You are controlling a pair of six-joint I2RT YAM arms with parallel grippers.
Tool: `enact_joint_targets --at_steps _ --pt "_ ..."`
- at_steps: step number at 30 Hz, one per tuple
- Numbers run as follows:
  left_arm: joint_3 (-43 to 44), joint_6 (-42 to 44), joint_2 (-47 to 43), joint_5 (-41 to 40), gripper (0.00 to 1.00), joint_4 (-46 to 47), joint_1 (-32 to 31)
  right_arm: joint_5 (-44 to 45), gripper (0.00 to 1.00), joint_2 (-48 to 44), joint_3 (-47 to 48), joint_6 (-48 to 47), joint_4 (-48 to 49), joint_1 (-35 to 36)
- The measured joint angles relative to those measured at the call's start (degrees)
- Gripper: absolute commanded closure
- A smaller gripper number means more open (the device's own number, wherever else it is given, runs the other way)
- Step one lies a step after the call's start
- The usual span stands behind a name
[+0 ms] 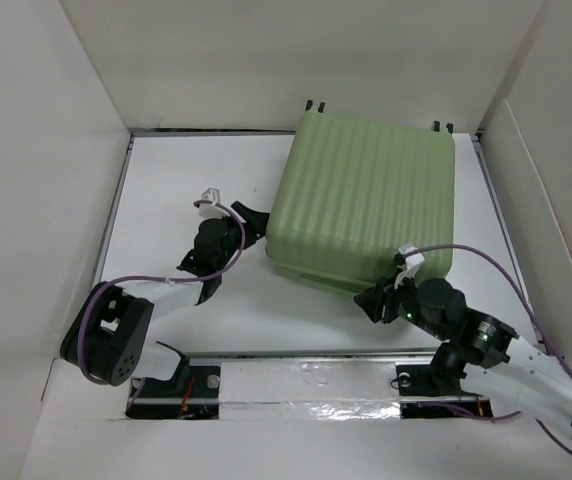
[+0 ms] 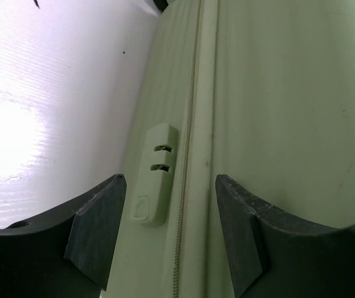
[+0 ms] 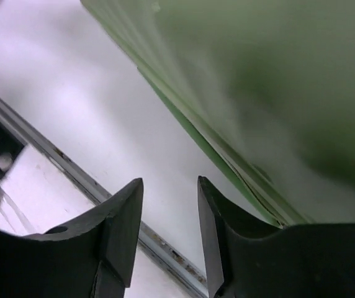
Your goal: Pack the luggage
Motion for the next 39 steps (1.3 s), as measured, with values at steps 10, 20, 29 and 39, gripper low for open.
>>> enact_joint_targets --at_steps 10,20,29,39 --pt "-0.70 2.01 -0.55 1.75 0.42 -0.13 4.24 12.22 1.00 2.84 16.50 -1.97 -6.34 -0.11" --pt "-0.70 2.64 -2.62 3.43 0.41 0.17 4.22 15.56 0.21 22.27 32.63 -13.64 3.54 -49.27" --pt "-1.22 2.62 -3.19 5.99 0.41 1.97 4.22 -19.02 0.04 33.22 17.25 -4.68 16.28 -75.58" --pt "-1.68 2.45 -2.99 7.15 0.41 2.32 4.55 -29.29 0.10 50.42 17.49 -2.05 30.36 -73.42"
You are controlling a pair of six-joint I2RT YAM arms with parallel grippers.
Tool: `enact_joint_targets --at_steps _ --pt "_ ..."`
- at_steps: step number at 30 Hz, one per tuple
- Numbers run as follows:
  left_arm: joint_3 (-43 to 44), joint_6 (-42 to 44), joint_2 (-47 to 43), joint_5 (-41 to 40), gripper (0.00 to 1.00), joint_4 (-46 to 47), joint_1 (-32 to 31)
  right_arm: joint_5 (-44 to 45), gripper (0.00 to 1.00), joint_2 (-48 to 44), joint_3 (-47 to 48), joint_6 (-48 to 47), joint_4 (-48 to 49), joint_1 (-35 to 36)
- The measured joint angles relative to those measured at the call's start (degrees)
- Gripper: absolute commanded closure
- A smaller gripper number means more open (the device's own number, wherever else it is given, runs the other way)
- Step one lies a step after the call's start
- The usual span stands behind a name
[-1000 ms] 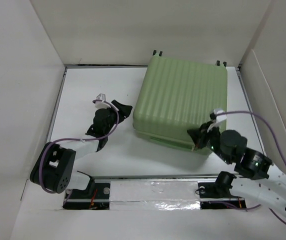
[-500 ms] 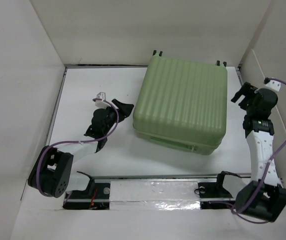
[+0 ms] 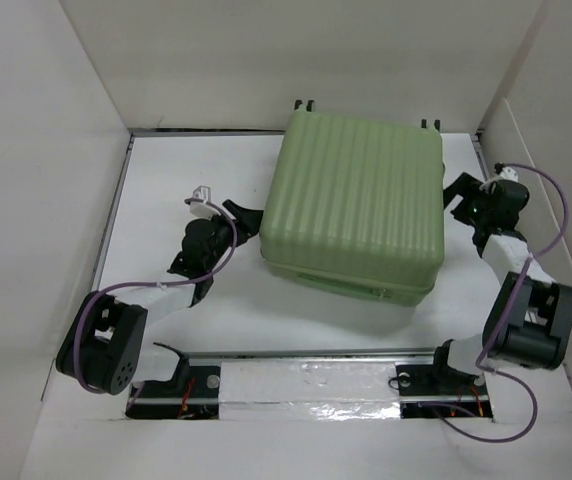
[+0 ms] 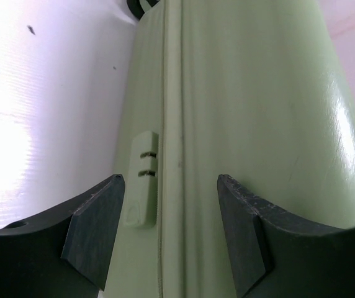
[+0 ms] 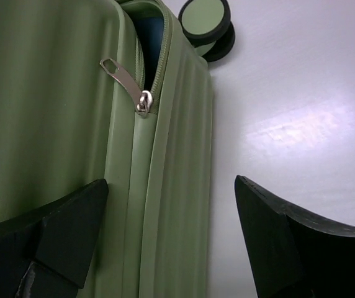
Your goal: Pack the luggage
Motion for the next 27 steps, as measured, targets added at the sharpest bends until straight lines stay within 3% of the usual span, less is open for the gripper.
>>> enact_joint_targets --at_steps 7,14,22,27 --pt "-2.29 -0.61 -0.98 -7.06 0.42 1.55 0.70 1.92 0.11 12.63 13.60 -7.37 0.79 10.08" --pt "-7.48 -1.22 -7.96 -12.41 0.42 1.57 1.44 2.27 0.11 21.40 26.21 -13.66 -3.82 16.59" --pt "-9.20 -0.59 -16.04 -14.10 0.42 -5.27 1.44 -1.97 0.12 26.27 33.42 -14.36 -8.07 17.77" --pt "-9.20 -0.44 -17.25 -13.90 0.42 -6.80 1.42 -3.19 0.03 25.40 34.10 -13.51 -10.14 16.22"
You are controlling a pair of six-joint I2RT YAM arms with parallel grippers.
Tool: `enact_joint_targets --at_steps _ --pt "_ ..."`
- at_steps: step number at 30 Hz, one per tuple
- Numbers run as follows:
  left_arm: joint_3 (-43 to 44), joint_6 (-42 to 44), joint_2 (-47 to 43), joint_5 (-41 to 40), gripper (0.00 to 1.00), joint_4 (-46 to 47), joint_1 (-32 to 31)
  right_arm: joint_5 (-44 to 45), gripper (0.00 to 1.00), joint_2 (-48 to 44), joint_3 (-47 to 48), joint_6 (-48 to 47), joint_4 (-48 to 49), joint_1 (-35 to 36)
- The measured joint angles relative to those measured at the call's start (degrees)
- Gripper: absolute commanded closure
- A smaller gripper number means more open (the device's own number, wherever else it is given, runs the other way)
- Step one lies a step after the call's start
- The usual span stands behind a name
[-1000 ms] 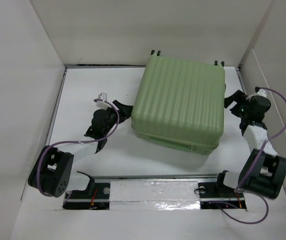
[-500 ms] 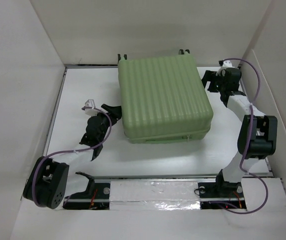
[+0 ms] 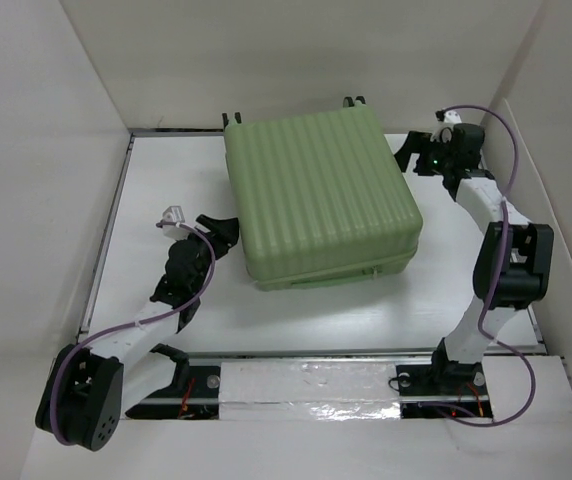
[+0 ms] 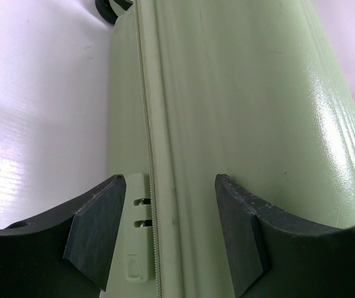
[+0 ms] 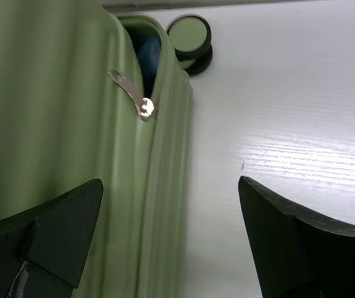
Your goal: Pack the luggage
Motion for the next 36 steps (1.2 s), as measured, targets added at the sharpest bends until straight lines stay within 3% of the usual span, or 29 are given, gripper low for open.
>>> enact_joint_targets --at_steps 4,6,8,10,11,15,19,20,21,23,25,31,36 --pt "0.00 -0.11 0.02 0.50 0.42 0.11 -0.37 -5.16 0.07 -8.44 -3.72 3.78 0.94 -2.43" --pt "0.00 -0.13 0.11 0.92 0.42 0.48 -0.57 -5.70 0.31 -16.63 -8.09 4.35 2.75 -2.60" --pt "0.02 0.00 0.26 1.38 0.42 0.79 -0.98 -5.75 0.73 -26.47 -14.16 4.33 5.22 -1.42" --pt "0.02 0.26 0.39 1.88 0.43 0.90 -1.55 -5.01 0.95 -36.26 -20.44 4.52 7.48 0.96" --pt "0.02 0.50 0.39 2.12 0.43 0.90 -1.75 -4.17 1.00 -41.38 -24.46 4.63 9.73 2.93" --pt "0.02 1.09 0.39 2.64 0.45 0.98 -2.25 0.15 1.00 -60.87 -41.55 4.37 11.56 12.98" --pt "0.02 1.57 0.35 2.75 0.45 0.98 -2.16 5.86 0.99 -76.46 -55.39 5.22 7.10 22.38" --pt "0.02 1.68 0.35 2.95 0.45 0.96 -2.05 7.85 0.85 -80.13 -58.05 5.99 4.68 24.39" --pt "0.02 1.75 0.33 3.23 0.45 0.96 -1.81 10.27 0.79 -83.32 -60.30 7.19 1.99 26.27" --pt "0.02 1.90 0.22 3.78 0.45 0.92 -1.44 15.47 0.69 -89.29 -64.04 9.62 -1.64 29.31" --pt "0.02 2.14 -0.04 3.93 0.45 0.81 -1.44 20.13 0.66 -92.96 -66.88 11.43 -3.89 31.17" --pt "0.02 2.93 -1.29 4.00 0.45 -0.81 -1.36 28.11 0.69 -86.77 -67.56 12.41 -5.25 31.69" --pt "0.02 3.65 -3.61 3.96 0.45 -2.82 -0.98 29.33 0.63 -77.09 -66.97 12.15 -4.11 31.71"
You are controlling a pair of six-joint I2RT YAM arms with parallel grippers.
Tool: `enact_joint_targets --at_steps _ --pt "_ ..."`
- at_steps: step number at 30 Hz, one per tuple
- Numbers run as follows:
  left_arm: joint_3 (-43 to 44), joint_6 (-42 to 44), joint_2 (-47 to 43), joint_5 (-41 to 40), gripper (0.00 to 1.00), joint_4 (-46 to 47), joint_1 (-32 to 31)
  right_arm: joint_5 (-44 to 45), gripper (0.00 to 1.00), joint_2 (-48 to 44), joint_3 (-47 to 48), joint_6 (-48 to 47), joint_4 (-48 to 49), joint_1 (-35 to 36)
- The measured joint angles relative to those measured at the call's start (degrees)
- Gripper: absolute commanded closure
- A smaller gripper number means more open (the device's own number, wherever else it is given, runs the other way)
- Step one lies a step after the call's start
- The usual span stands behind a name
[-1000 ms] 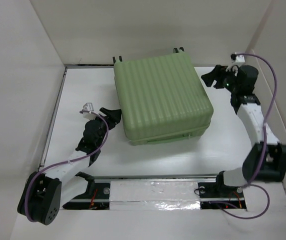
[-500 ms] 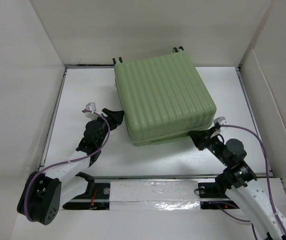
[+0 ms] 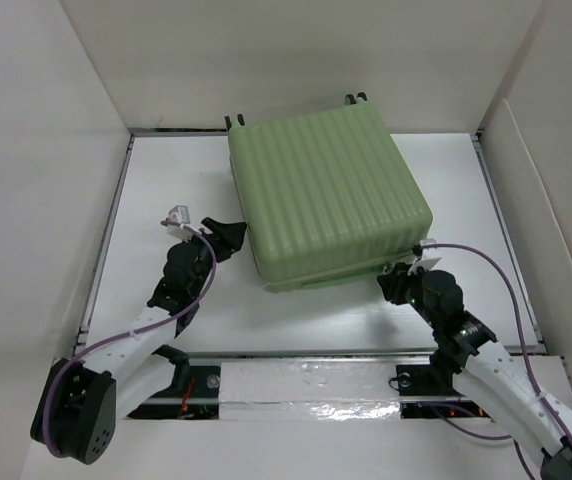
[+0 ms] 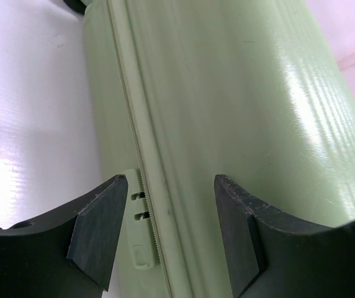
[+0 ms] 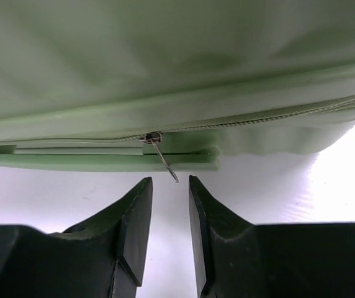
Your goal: Pack the luggage
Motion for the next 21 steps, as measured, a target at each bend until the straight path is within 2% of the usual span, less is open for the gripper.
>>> enact_joint_targets --at_steps 8,13,21 --pt "-0.11 1.66 -3.67 -1.03 0.48 -3.54 0.22 0.33 0.63 3.04 0.11 -0.46 3.52 0.02" --pt "-0.35 2.32 -3.67 -2.05 0.58 -7.19 0.66 0.85 0.63 1.07 0.20 -0.61 2.67 0.02" --pt "-0.37 2.84 3.08 0.59 0.64 -8.37 0.76 1.66 0.63 1.88 2.56 -2.54 3.32 0.02"
